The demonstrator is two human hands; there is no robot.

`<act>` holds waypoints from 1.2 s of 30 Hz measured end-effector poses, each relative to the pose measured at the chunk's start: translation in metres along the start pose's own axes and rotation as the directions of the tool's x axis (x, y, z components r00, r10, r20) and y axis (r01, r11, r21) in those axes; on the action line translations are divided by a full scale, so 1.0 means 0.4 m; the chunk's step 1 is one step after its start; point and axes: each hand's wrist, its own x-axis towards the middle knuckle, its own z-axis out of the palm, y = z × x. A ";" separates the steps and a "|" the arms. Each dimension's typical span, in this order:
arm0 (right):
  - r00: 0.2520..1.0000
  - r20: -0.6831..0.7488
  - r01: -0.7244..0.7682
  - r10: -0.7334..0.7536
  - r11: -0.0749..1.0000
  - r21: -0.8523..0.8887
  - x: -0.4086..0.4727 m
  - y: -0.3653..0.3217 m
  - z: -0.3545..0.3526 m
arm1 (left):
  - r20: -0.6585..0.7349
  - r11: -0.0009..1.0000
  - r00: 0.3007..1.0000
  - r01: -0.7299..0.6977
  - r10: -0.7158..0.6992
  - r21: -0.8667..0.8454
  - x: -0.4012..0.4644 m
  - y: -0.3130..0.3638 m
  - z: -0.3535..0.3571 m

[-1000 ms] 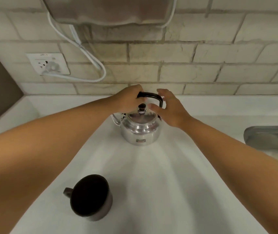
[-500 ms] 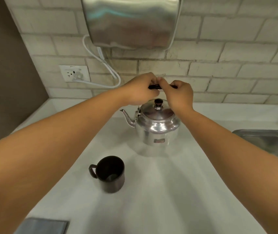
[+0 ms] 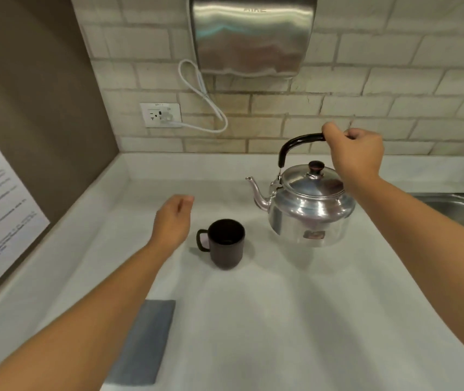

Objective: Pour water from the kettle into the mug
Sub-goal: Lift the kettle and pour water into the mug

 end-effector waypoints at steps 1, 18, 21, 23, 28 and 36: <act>1.000 0.001 -0.006 0.006 1.000 -0.013 -0.014 0.005 -0.003 | 0.061 0.999 0.997 0.035 -0.036 0.026 -0.013 -0.031 0.009; 0.983 0.165 0.129 -0.081 0.944 -0.305 -0.119 0.052 0.046 | 0.262 0.985 0.962 0.110 -0.073 -0.129 -0.072 -0.081 0.073; 0.977 0.180 0.173 -0.116 0.925 -0.339 -0.111 0.041 0.055 | 0.296 0.991 0.954 0.076 -0.042 -0.106 -0.059 -0.091 0.072; 0.971 0.204 0.193 -0.127 0.916 -0.351 -0.108 0.033 0.059 | 0.311 0.994 0.950 0.057 -0.024 -0.097 -0.054 -0.100 0.073; 0.961 0.234 0.231 -0.146 0.892 -0.388 -0.103 0.015 0.069 | 0.315 0.993 0.949 0.041 -0.004 -0.113 -0.050 -0.114 0.075; 0.924 0.312 0.344 -0.220 0.835 -0.430 -0.102 -0.016 0.089 | 0.334 0.988 0.942 0.070 -0.019 -0.140 -0.049 -0.112 0.070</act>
